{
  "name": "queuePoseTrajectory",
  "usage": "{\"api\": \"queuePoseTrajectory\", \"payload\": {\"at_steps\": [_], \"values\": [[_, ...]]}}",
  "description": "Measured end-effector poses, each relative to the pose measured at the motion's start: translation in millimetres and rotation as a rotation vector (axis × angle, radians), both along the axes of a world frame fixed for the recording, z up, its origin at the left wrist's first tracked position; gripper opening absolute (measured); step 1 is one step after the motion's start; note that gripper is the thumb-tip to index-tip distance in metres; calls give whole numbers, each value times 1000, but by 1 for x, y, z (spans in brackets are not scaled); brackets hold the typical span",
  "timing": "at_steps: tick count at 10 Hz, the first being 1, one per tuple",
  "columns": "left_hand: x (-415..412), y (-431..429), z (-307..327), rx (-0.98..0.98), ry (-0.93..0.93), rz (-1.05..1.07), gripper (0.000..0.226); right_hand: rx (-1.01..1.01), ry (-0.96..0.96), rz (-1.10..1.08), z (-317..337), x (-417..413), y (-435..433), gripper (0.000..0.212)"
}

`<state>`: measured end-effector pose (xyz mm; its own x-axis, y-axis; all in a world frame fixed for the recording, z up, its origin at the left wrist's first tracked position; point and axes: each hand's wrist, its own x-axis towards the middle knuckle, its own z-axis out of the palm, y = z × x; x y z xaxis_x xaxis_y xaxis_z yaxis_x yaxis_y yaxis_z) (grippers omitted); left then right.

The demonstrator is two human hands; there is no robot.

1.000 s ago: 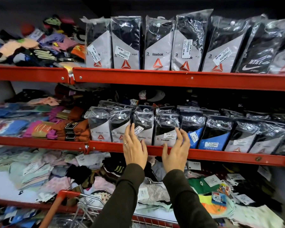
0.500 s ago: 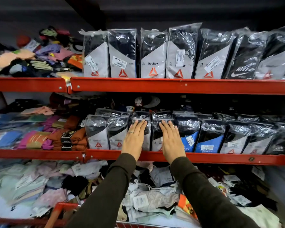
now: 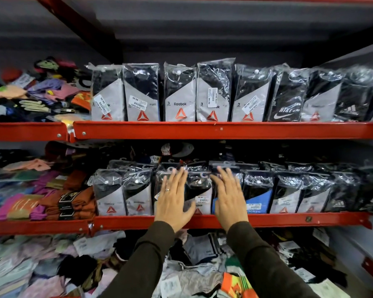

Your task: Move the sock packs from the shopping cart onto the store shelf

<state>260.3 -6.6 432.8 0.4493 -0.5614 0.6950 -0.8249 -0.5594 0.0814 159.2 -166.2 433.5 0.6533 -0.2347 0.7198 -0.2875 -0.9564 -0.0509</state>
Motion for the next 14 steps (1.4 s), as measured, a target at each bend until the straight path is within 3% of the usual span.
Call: {"api": "queuePoseTrajectory", "payload": {"at_steps": [1,3,4,7,8,9,10,12,14], "values": [[-9,-25,10,64,-90,-57,81,95,-35,-130,7,-11,-24,91],[-17,-79,24,291,-131,-35,97,71,264,-96,13,-25,-75,99],[-19,-91,20,319,-68,19,103,-13,323,-91,14,-24,-85,93],[-25,-97,16,246,-20,53,96,-108,268,-5,11,-28,-101,89],[-20,-85,14,286,-81,56,95,-78,252,60,17,-44,-111,98],[-11,-65,13,312,-81,214,105,-42,270,-27,21,-59,-129,106],[-10,-54,13,357,-35,337,104,-29,309,-74,17,-63,-135,99],[-17,-54,25,383,-6,324,94,-38,310,-81,19,-62,-129,95],[-27,-41,27,320,-152,330,91,-110,133,-83,21,-72,-119,89]]}}
